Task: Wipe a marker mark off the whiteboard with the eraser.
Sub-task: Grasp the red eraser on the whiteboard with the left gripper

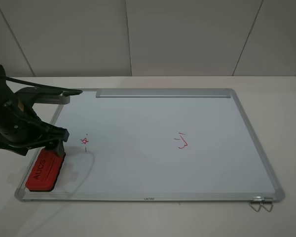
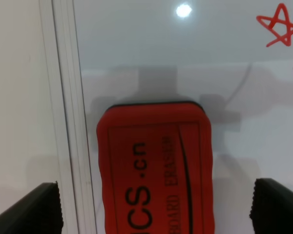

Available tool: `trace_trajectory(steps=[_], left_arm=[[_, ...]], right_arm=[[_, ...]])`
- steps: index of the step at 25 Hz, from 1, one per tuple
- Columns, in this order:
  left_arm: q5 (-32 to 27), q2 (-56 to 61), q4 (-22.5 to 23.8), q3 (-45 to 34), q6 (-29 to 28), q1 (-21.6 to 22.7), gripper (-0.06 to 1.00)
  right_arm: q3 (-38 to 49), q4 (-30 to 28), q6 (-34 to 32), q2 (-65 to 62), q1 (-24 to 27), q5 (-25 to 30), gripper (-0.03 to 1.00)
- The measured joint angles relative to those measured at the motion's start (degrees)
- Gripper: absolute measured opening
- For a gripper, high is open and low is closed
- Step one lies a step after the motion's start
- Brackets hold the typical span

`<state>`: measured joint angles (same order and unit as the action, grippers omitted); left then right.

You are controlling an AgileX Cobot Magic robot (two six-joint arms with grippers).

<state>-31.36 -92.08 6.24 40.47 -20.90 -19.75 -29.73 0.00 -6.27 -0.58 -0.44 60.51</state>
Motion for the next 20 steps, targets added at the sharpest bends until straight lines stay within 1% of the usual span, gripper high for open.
trace_trajectory(steps=[20], left_arm=[[6.9, -7.1, -1.6, -1.3, -0.1, 0.0, 0.78]], right_arm=[[0.0, 0.0, 0.0, 0.0, 0.0, 0.0, 0.83]])
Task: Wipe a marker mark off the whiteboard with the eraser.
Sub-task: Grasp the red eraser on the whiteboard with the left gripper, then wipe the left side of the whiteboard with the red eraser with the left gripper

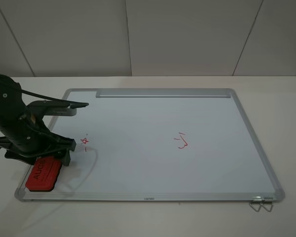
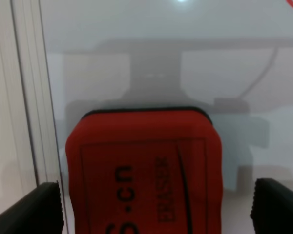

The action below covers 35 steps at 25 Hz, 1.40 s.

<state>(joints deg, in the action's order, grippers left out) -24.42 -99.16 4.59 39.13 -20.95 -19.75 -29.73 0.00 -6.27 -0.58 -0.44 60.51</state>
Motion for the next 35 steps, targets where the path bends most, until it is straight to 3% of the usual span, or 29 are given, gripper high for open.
trace_trajectory(steps=[13, 18, 35], left_arm=[[2.4, -0.8, -1.2, -0.9, -0.3, 0.0, 0.77], [2.7, -0.8, -1.0, -0.9, -2.2, 0.0, 0.60], [2.7, -0.9, -1.0, -0.9, -3.0, 0.0, 0.59]], right_arm=[[0.0, 0.0, 0.0, 0.0, 0.0, 0.0, 0.83], [0.0, 0.0, 0.0, 0.0, 0.0, 0.0, 0.83], [0.0, 0.0, 0.0, 0.0, 0.0, 0.0, 0.83]])
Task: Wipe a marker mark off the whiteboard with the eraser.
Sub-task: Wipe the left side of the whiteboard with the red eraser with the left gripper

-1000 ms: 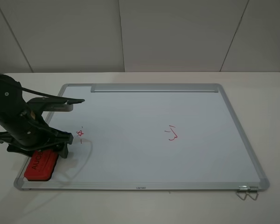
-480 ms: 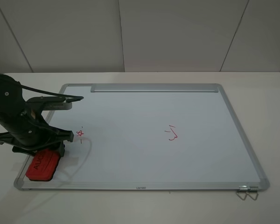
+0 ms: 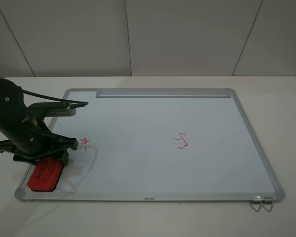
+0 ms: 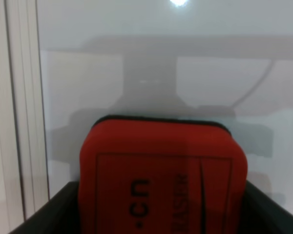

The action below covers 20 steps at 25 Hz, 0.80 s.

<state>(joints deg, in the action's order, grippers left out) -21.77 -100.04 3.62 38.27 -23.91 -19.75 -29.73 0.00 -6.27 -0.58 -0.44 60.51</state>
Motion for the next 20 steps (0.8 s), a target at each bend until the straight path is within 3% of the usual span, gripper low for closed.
trace_trajectory(steps=[9, 20], left_arm=[[-0.5, 0.0, 0.0, 0.4, -0.7, 0.0, 0.59], [-11.9, 2.3, 0.7, 12.8, -1.1, 0.0, 0.59]], right_arm=[[0.0, 0.0, 0.0, 0.0, 0.0, 0.0, 0.83], [0.0, 0.0, 0.0, 0.0, 0.0, 0.0, 0.83]])
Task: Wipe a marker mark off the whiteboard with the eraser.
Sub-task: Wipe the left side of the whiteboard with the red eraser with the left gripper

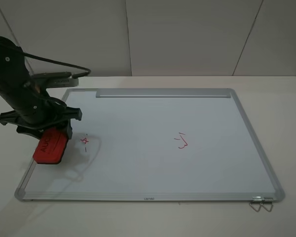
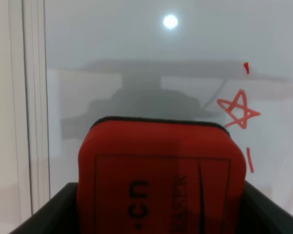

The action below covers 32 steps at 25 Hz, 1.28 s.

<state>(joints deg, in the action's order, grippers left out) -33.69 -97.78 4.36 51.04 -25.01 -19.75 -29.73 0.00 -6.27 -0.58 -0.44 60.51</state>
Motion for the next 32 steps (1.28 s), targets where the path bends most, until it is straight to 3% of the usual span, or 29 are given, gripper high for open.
trace_trajectory(steps=[10, 21, 32], left_arm=[[-5.3, -4.8, 1.7, 9.6, 0.0, 3.9, 0.59], [-9.0, -16.9, 2.2, 22.5, 3.7, 3.7, 0.59], [-8.5, -22.0, 1.2, 23.4, 4.0, 0.8, 0.59]], right_arm=[[0.0, 0.0, 0.0, 0.0, 0.0, 0.0, 0.83], [0.0, 0.0, 0.0, 0.0, 0.0, 0.0, 0.83], [0.0, 0.0, 0.0, 0.0, 0.0, 0.0, 0.83]])
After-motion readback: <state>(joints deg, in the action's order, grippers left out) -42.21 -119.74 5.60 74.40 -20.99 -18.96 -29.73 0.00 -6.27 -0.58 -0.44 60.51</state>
